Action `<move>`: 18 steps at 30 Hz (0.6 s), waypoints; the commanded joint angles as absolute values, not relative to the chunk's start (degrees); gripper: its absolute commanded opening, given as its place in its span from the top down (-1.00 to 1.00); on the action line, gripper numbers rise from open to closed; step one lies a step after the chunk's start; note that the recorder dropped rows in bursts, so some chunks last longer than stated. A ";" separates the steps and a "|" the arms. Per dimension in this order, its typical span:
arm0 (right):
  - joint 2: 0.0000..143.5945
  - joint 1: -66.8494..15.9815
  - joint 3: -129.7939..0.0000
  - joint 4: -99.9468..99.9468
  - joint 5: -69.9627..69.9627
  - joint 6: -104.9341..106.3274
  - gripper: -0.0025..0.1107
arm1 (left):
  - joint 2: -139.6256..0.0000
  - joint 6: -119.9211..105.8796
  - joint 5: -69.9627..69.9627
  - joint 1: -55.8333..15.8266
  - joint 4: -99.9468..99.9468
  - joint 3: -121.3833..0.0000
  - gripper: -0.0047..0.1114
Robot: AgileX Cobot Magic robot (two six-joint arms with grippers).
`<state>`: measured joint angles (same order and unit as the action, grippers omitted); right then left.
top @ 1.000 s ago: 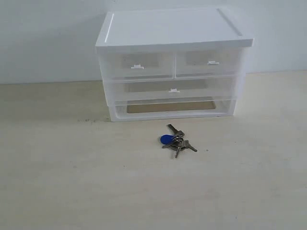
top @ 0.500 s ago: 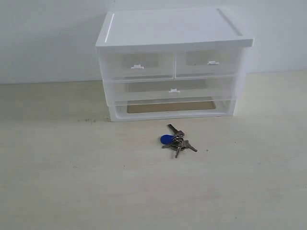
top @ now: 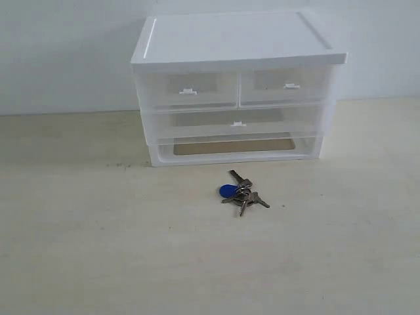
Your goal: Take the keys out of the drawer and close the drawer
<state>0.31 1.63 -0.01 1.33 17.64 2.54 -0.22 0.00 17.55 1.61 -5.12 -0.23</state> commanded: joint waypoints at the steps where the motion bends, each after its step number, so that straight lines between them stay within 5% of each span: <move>1: 0.00 1.75 0.00 1.35 18.25 2.93 0.96 | 0.00 -0.46 17.51 1.72 -5.15 0.00 0.84; 18: 0.00 1.75 0.00 1.35 18.45 2.69 0.96 | 0.00 -0.46 17.51 1.72 -5.15 0.00 0.84</move>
<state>0.31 1.63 -0.01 1.43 18.60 2.54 -0.22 0.00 17.55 1.61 -5.12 -0.23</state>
